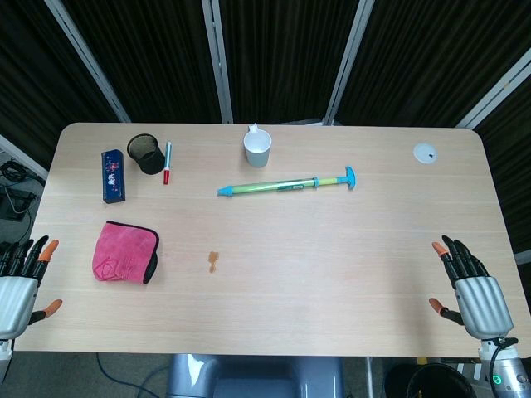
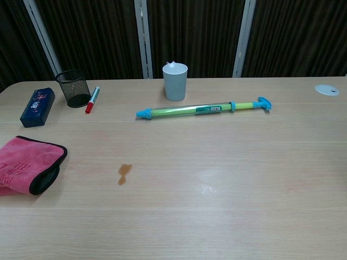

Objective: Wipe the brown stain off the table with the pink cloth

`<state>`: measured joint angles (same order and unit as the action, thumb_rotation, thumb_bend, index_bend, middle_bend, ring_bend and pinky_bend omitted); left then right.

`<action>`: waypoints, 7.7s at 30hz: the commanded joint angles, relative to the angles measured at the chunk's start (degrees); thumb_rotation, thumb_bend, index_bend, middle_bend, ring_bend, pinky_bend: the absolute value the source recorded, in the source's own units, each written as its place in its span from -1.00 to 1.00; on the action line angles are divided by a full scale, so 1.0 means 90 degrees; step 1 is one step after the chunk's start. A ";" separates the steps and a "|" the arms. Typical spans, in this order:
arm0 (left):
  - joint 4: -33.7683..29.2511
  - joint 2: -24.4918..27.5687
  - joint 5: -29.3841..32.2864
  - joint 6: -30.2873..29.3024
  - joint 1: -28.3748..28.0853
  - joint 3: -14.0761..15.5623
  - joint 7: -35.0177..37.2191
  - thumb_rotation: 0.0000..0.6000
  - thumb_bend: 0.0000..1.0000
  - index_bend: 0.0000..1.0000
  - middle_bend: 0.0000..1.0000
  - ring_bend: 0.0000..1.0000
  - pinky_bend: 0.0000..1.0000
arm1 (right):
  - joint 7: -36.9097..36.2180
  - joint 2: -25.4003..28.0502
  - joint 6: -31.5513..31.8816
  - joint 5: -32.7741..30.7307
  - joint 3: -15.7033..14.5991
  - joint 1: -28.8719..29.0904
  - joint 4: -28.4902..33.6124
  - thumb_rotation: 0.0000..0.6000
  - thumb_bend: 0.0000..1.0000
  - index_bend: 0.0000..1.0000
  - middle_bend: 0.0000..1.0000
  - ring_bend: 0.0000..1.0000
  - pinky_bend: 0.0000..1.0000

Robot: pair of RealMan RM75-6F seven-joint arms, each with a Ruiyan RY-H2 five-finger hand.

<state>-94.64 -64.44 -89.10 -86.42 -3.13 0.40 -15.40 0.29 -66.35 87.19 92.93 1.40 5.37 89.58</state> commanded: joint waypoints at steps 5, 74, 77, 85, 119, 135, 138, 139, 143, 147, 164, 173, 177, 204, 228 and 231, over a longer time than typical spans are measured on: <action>-0.0016 0.0004 -0.0002 0.0010 0.0002 0.0010 -0.0007 1.00 -1.00 -1.00 -1.00 -1.00 -1.00 | -0.0019 0.0005 0.0012 0.0005 0.0003 -0.0003 0.0004 1.00 -0.81 -0.89 -1.00 -1.00 -0.58; 0.2999 -0.3165 0.2505 0.3158 -0.2916 -0.0768 -0.1290 1.00 -0.17 0.66 0.27 0.09 0.05 | -0.0291 0.0025 0.0054 -0.0068 0.0050 -0.0029 0.0049 1.00 -0.81 -0.89 -1.00 -1.00 -0.58; 0.2916 -0.3203 0.2343 0.3097 -0.3076 -0.0880 -0.1223 1.00 -0.14 0.69 0.28 0.10 0.06 | -0.0286 0.0024 0.0064 -0.0057 0.0054 -0.0027 0.0053 1.00 -0.81 -0.89 -1.00 -1.00 -0.58; 0.2636 -0.3619 0.2277 0.3170 -0.3782 -0.1382 -0.1490 1.00 -0.13 0.70 0.29 0.11 0.07 | -0.0384 0.0035 0.0045 -0.0128 0.0080 -0.0030 0.0043 1.00 -0.81 -0.89 -1.00 -1.00 -0.58; 0.3728 -0.4949 0.2864 0.4071 -0.4654 -0.0912 -0.2611 1.00 -0.11 0.75 0.30 0.14 0.11 | -0.0554 0.0062 0.0031 -0.0224 0.0113 -0.0059 0.0039 1.00 -0.81 -0.89 -1.00 -1.00 -0.58; 0.3613 -0.3503 0.3028 0.3847 -0.4067 -0.0582 -0.2481 1.00 -0.10 0.75 0.30 0.14 0.11 | -0.0430 0.0053 0.0066 -0.0185 0.0117 -0.0066 0.0084 1.00 -0.81 -0.89 -1.00 -1.00 -0.58; 0.3668 -0.3297 0.3056 0.3840 -0.3980 -0.0560 -0.2393 1.00 -0.10 0.75 0.30 0.14 0.11 | -0.0413 0.0045 0.0067 -0.0184 0.0122 -0.0063 0.0088 1.00 -0.81 -0.89 -1.00 -1.00 -0.58; 0.3690 -0.3227 0.3082 0.3847 -0.3950 -0.0555 -0.2375 1.00 -0.10 0.75 0.30 0.14 0.11 | -0.0419 0.0041 0.0062 -0.0185 0.0123 -0.0059 0.0089 1.00 -0.81 -0.89 -1.00 -1.00 -0.58; 0.3647 -0.3154 0.3055 0.3860 -0.3945 -0.0550 -0.2339 1.00 -0.10 0.75 0.30 0.14 0.11 | -0.0416 0.0034 0.0058 -0.0173 0.0127 -0.0049 0.0086 1.00 -0.81 -0.89 -1.00 -1.00 -0.58; 0.3561 -0.3227 0.3044 0.3879 -0.3985 -0.0564 -0.2357 1.00 -0.10 0.75 0.30 0.14 0.11 | -0.0426 0.0025 0.0054 -0.0170 0.0131 -0.0041 0.0077 1.00 -0.81 -0.89 -1.00 -1.00 -0.58; 0.3457 -0.4935 0.3123 0.4109 -0.4640 -0.0762 -0.2952 1.00 -0.10 0.75 0.31 0.14 0.12 | -0.0574 0.0045 0.0092 -0.0196 0.0156 -0.0053 0.0024 1.00 -0.81 -0.89 -1.00 -1.00 -0.58; 0.3608 -0.5633 0.3158 0.4159 -0.5042 -0.1005 -0.3074 1.00 -0.10 0.76 0.31 0.15 0.12 | -0.0631 0.0056 0.0103 -0.0182 0.0153 -0.0055 0.0000 1.00 -0.81 -0.89 -1.00 -1.00 -0.58; 0.3651 -0.5747 0.3139 0.4120 -0.5097 -0.1038 -0.3042 1.00 -0.10 0.76 0.31 0.15 0.12 | -0.0644 0.0060 0.0098 -0.0188 0.0149 -0.0059 -0.0003 1.00 -0.81 -0.89 -1.00 -1.00 -0.58; 0.1622 -0.2802 0.2978 0.2704 -0.4519 -0.1758 -0.2663 1.00 -0.10 0.75 0.31 0.15 0.12 | -0.0453 0.0039 0.0119 -0.0160 0.0139 -0.0070 0.0028 1.00 -0.80 -0.89 -1.00 -1.00 -0.58; 0.0156 -0.0836 0.3486 0.2120 -0.3120 -0.0889 -0.2083 1.00 -1.00 -0.98 -1.00 -1.00 -1.00 | -0.0162 0.0028 0.0131 -0.0125 0.0120 -0.0083 0.0127 1.00 -0.81 -0.89 -1.00 -1.00 -0.58; -0.0013 -0.0655 0.3290 0.1944 -0.2913 -0.0795 -0.1792 1.00 -1.00 -0.97 -1.00 -1.00 -1.00 | -0.0155 0.0032 0.0115 -0.0135 0.0114 -0.0084 0.0130 1.00 -0.81 -0.89 -1.00 -1.00 -0.58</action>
<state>-93.89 -71.27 -58.54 -68.01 -30.34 -7.28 -32.68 -1.14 -66.08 88.25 91.73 2.43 4.61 90.75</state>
